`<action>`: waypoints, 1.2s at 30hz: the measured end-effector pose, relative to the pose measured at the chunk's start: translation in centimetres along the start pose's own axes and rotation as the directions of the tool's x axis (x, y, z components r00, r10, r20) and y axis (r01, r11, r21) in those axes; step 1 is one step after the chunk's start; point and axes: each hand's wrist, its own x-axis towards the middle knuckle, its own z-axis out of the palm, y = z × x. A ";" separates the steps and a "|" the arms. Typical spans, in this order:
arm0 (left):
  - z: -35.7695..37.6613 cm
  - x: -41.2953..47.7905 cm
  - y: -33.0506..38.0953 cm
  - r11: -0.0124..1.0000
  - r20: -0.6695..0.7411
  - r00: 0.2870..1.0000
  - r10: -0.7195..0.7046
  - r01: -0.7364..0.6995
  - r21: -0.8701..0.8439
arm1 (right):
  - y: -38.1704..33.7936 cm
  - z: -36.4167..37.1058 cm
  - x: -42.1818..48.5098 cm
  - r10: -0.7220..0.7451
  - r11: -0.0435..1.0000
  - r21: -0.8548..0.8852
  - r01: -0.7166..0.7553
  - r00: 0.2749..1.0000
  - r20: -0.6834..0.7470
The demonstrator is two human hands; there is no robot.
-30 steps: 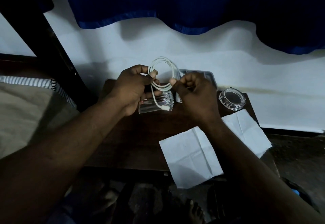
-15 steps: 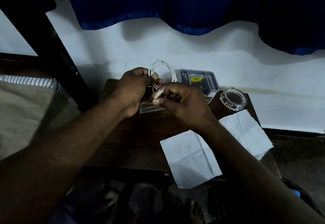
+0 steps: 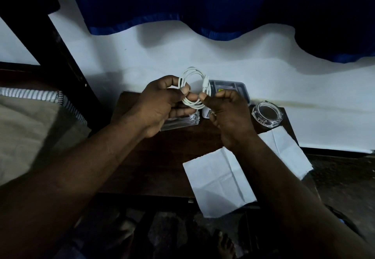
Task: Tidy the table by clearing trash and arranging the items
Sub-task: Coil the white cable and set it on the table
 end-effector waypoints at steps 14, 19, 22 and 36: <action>0.5 -0.4 -0.5 0.992 0.093 0.994 0.051 -0.061 0.107 | -0.3 0.1 -0.1 0.293 0.941 0.137 -0.310 0.947 0.130; 0.1 0.1 0.1 0.998 -0.088 0.996 0.020 -0.014 0.069 | -0.1 0.0 -0.2 -0.021 0.967 -0.252 0.043 0.996 0.090; -0.5 0.5 0.2 0.998 -0.154 0.987 0.033 -0.023 0.061 | 0.1 -0.1 -0.3 -0.094 0.928 -0.344 0.141 0.984 0.151; -1.0 -0.1 0.6 0.979 0.113 0.993 -0.018 -0.006 0.205 | -0.2 -3.1 1.8 -0.401 0.725 -0.601 0.336 0.916 0.029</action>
